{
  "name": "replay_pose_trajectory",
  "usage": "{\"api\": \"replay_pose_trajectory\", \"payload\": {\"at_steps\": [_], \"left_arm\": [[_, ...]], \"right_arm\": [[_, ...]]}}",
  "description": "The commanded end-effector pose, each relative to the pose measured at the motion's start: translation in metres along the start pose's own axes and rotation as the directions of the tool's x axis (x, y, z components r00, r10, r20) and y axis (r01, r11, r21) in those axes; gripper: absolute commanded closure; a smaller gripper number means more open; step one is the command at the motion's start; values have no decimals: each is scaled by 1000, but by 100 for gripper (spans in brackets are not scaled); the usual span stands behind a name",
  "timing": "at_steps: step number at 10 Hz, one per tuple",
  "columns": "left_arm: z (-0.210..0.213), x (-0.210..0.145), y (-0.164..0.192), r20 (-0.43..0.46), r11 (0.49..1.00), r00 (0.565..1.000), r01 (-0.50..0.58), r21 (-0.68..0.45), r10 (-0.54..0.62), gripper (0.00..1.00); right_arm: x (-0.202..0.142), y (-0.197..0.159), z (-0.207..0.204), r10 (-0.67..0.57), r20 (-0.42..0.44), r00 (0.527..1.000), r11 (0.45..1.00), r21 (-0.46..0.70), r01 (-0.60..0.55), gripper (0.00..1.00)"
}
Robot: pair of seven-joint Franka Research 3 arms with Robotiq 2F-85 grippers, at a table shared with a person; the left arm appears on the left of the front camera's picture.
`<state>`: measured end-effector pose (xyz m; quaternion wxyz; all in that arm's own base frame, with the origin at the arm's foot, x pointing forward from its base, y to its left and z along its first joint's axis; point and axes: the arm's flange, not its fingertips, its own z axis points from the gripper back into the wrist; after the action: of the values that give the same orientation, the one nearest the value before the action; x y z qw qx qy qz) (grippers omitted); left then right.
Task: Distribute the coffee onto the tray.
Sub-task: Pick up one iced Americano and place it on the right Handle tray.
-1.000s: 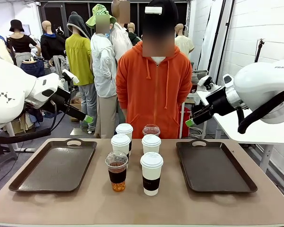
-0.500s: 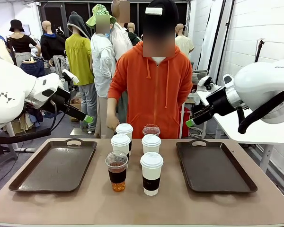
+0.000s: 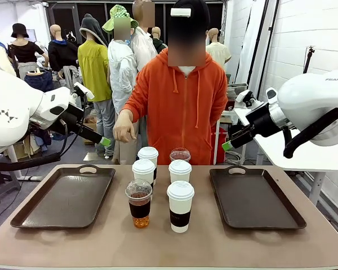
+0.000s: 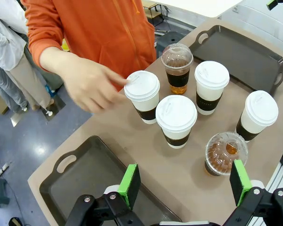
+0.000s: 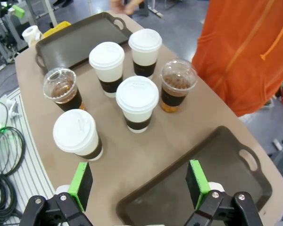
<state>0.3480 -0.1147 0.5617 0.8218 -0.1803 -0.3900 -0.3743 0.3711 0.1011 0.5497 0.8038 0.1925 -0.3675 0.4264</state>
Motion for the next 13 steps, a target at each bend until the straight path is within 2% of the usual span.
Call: {"api": "replay_pose_trajectory", "payload": {"at_steps": [1, 5, 9, 13], "left_arm": [[1, -1, 1, 3, 1000, 1000, -5, -12, 5, 0], [1, -1, 1, 3, 1000, 1000, -5, -12, 5, 0], [1, -1, 1, 3, 1000, 1000, -5, -12, 5, 0], [1, -1, 1, 3, 1000, 1000, -5, -12, 5, 0]], "right_arm": [[13, -24, -7, -1, -85, 996, 1000, -18, -1, 0], [27, -77, -31, -33, -159, 987, 999, 3, 34, 0], [34, -126, -71, -55, -299, 953, 998, -40, 46, 0], [8, -152, -106, 21, -290, 957, 999, 33, -12, 0]]}}
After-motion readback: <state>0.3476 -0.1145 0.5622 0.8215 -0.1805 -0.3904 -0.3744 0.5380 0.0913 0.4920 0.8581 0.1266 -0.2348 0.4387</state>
